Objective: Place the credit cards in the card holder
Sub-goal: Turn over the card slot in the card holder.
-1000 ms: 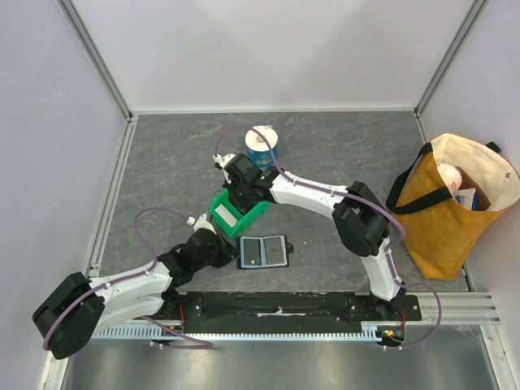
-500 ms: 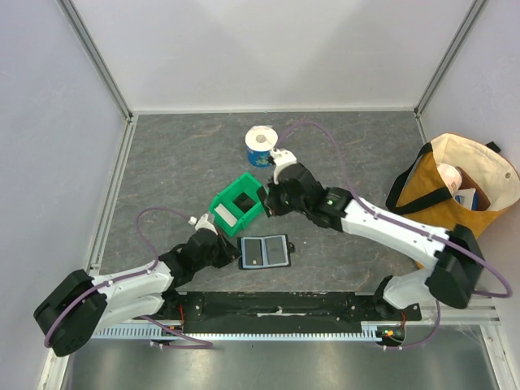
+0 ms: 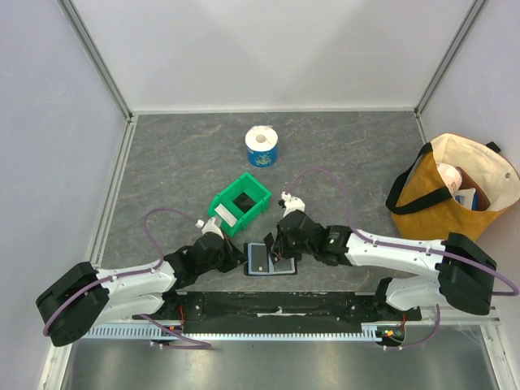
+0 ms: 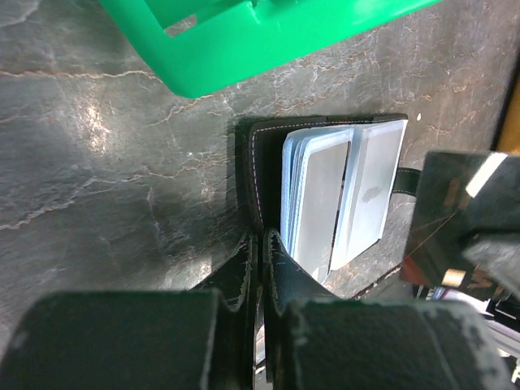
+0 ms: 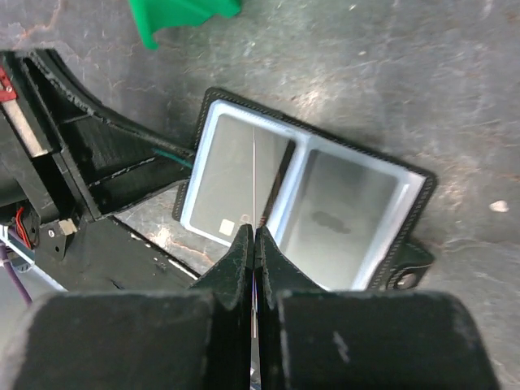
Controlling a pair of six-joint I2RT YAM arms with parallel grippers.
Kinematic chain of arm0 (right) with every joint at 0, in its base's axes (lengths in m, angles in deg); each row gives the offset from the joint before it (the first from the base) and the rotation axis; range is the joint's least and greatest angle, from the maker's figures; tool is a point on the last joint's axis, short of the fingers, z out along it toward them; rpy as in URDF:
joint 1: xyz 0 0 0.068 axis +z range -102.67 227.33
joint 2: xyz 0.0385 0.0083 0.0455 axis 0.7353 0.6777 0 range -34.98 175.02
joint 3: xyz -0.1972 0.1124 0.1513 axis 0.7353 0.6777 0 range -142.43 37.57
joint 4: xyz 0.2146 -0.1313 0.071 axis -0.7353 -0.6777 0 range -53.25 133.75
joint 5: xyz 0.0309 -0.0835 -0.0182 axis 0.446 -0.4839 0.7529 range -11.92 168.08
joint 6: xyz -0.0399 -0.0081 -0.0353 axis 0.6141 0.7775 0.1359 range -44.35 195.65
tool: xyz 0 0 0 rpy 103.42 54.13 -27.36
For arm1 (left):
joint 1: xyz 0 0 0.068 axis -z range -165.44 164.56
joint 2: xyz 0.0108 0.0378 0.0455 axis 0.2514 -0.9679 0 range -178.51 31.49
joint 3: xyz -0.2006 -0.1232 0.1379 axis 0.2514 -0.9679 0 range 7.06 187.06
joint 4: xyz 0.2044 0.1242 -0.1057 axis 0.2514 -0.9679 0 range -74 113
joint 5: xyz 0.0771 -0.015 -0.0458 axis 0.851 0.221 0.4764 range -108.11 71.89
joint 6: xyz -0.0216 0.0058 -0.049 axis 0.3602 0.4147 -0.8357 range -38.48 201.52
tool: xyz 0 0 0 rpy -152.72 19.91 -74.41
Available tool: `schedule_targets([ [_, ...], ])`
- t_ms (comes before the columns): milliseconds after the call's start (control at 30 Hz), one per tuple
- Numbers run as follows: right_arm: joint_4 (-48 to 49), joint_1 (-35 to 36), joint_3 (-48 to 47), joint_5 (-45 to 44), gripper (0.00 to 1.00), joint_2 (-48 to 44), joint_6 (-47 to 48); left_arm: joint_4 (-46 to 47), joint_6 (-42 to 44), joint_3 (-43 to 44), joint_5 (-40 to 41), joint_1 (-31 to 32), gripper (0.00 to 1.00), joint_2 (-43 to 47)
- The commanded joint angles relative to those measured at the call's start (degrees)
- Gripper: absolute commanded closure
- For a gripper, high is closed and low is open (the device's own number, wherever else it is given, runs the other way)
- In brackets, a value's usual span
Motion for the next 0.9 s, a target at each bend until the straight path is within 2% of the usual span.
schedule_targets([
  [0,-1.43,4.26,-2.52,-10.29,1.00,1.90,-7.94,-10.04,-1.66,-1.26,2.16,1.16,0.98,-2.10],
  [200,-8.63,4.97,-1.90,-16.89,1.00,-1.70,-9.45,-12.85,-2.19,-1.88,3.48,1.16,0.98,0.71],
  [333,-9.70,4.97,-0.94,-16.73,1.00,-2.41,-8.84,-13.03,-2.28,-2.23,3.83,1.16,0.98,1.50],
  [867,-11.03,9.97,-4.97,-15.68,1.00,12.43,-10.32,-12.41,-2.37,-2.85,4.00,1.07,0.98,1.76],
])
